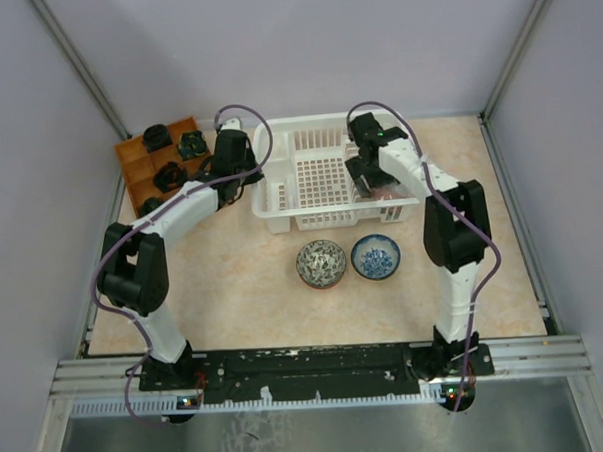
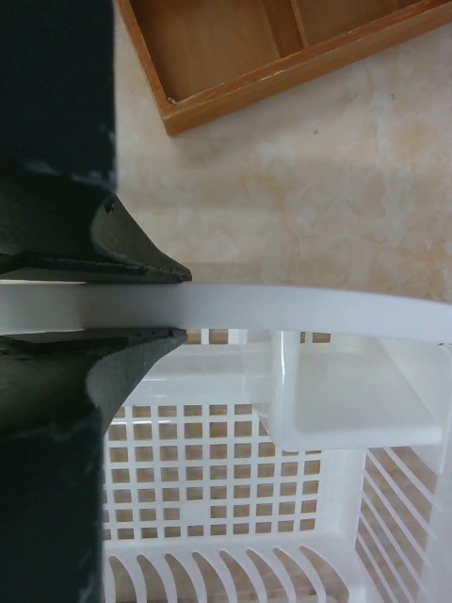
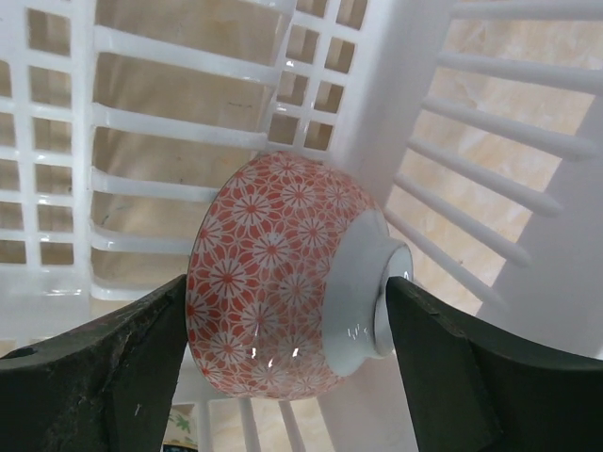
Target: Unload the bowls from the dish rack
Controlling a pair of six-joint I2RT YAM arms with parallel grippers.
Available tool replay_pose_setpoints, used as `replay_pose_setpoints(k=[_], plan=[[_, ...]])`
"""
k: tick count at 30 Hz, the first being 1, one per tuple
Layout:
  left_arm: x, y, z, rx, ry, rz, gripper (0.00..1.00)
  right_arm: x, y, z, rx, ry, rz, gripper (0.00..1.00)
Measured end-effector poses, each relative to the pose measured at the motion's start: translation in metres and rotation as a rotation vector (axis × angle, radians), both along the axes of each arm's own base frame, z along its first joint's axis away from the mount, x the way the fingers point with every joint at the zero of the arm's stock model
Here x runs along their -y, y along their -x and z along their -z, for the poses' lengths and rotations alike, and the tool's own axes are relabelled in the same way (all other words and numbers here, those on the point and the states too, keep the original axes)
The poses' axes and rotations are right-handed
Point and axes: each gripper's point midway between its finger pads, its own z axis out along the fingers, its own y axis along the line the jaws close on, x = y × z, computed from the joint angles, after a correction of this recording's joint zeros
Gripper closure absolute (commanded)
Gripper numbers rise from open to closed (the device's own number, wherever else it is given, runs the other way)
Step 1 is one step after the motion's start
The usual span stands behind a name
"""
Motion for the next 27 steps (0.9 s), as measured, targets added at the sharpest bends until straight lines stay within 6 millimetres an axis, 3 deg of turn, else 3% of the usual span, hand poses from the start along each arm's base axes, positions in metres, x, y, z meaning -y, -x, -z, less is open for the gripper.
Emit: replay_pose_setpoints(k=[4,10,16,19,27], plan=[[0.0,0.0,0.0,0.0,0.0,0.0,1.0,0.002,0.004,0.013,-0.028,0.083,-0.004,0.19],[0.0,0.0,0.0,0.0,0.0,0.001,1.0,0.005,0.002,0.015,-0.016,0.142,0.008,0.2],[0.002,0.001,0.0,-0.002,0.006,0.009,1.0,0.008,0.005,0.014,-0.021,0.181,0.011,0.44],[0.002,0.001,0.0,-0.003,0.006,0.01,1.0,0.009,0.006,0.011,-0.018,0.199,0.012,0.52],[0.002,0.001,0.0,-0.003,0.007,0.011,1.0,0.009,0.007,0.01,-0.01,0.194,0.038,0.54]])
